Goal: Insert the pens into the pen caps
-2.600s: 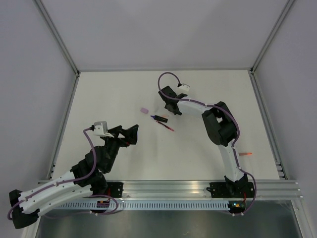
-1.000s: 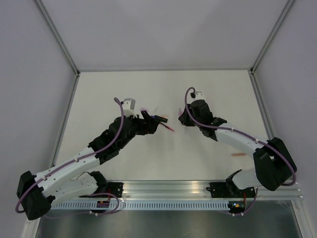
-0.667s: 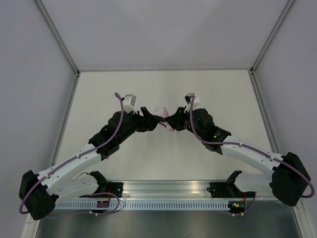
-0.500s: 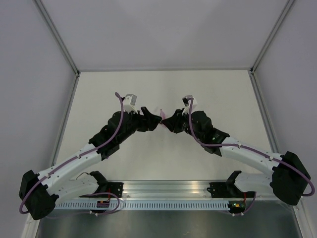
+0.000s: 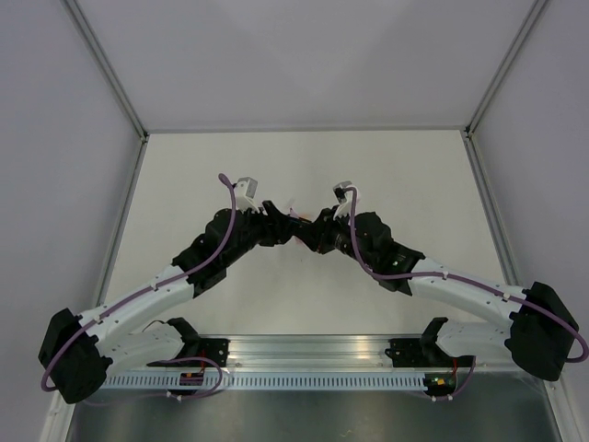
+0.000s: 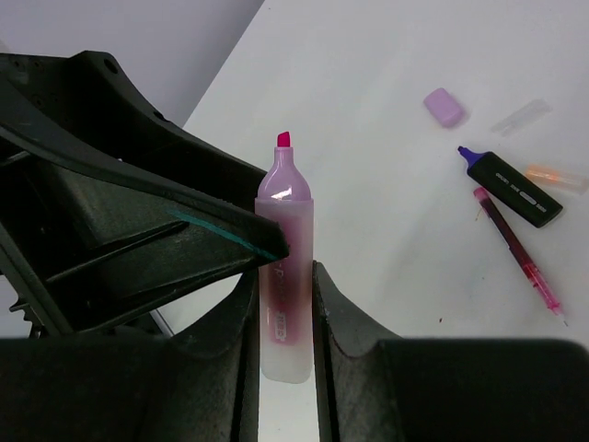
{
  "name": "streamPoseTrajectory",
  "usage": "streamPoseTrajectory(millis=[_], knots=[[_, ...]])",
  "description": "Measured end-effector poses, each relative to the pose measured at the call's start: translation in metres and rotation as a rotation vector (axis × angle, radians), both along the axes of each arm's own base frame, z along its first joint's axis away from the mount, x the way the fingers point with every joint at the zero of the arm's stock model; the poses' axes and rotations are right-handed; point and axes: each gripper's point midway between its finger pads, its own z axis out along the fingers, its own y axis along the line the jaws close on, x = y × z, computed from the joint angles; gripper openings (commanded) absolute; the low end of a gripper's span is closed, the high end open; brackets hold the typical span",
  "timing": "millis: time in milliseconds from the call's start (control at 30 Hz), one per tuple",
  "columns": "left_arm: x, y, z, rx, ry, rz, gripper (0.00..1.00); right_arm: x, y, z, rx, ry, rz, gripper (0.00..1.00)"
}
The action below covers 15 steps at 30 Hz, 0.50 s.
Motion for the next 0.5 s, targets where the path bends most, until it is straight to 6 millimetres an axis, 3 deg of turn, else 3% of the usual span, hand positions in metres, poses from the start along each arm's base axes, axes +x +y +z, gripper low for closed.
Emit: streamPoseTrajectory(millis=[67, 333, 433, 500], knots=[[0.0, -0.001, 0.001, -0.009, -0.003, -0.005, 0.51, -0.002, 0.002, 0.001, 0.005, -0.001, 0.005, 0.0], [-0.003, -0.01, 0.005, -0.051, -0.012, -0.052, 0.4, -0.004, 0.004, 0.001, 0.005, -0.001, 0.013, 0.0], [-0.005, -0.013, 0.006, -0.064, -0.016, -0.071, 0.17, -0.005, 0.004, 0.001, 0.007, -0.001, 0.018, 0.01], [-0.006, -0.015, 0.005, -0.071, -0.016, -0.087, 0.04, -0.006, 0.004, 0.002, 0.007, -0.001, 0.022, 0.07]])
